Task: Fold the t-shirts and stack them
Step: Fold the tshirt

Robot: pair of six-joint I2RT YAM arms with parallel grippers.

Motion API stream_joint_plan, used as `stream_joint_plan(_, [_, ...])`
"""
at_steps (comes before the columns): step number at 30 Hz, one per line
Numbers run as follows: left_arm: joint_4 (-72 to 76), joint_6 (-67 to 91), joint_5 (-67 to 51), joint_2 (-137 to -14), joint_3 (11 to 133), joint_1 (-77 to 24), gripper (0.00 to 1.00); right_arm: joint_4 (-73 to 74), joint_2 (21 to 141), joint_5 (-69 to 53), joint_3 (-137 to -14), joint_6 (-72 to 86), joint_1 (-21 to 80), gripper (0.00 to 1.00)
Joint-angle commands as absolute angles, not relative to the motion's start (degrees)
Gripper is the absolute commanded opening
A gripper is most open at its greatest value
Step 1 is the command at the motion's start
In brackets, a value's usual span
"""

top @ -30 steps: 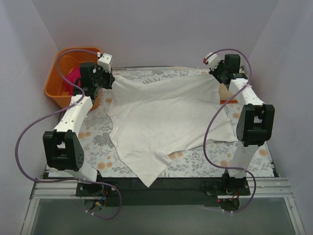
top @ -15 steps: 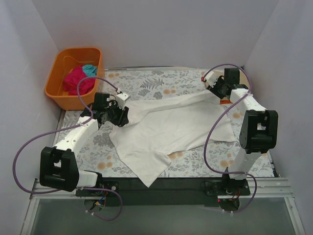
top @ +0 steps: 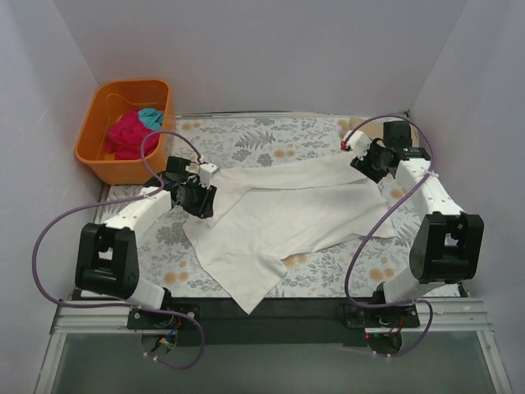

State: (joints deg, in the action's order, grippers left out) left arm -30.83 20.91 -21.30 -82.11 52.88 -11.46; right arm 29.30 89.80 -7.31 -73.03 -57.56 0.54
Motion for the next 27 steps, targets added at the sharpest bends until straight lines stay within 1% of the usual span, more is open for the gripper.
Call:
stream_joint_plan(1, [-30.2,23.3,-17.6,-85.4,54.3,-11.5,0.36,35.2,90.2,-8.5,-68.7,-57.8,3.3,0.46])
stream_joint_plan(6, [-31.6,23.6,-14.3,-89.0,53.6,-11.9,0.36,36.0,92.7,-4.2,-62.0,-58.5,4.4,0.31])
stream_joint_plan(8, [-32.6,22.9,-14.1,-90.5,53.2,-11.9,0.38,35.8,94.4,-2.6,-59.6,-58.9,4.5,0.28])
stream_joint_plan(9, [-32.8,22.9,-13.8,-91.0,52.9,-11.9,0.38,35.7,94.9,-2.2,-59.0,-59.0,4.5,0.28])
stream_joint_plan(14, [-33.7,21.1,-9.0,-95.8,52.9,-10.8,0.37,36.7,97.7,2.0,-55.7,-58.2,7.5,0.23])
stream_joint_plan(18, [-35.1,15.8,-5.8,-97.7,54.8,-6.1,0.36,38.8,95.1,1.5,-48.9,-56.9,14.3,0.21])
stream_joint_plan(21, [-35.2,10.8,-4.6,-98.5,57.3,-2.5,0.38,41.7,92.7,0.4,-47.1,-55.0,19.4,0.21])
stream_joint_plan(25, [-38.0,6.9,-6.6,-100.0,65.5,-1.1,0.41,49.5,88.8,-6.8,-47.9,-52.8,25.7,0.2])
stream_joint_plan(27, [-39.5,5.6,-8.9,-99.3,67.4,-1.1,0.42,54.4,86.5,-10.5,-47.9,-52.8,28.5,0.21])
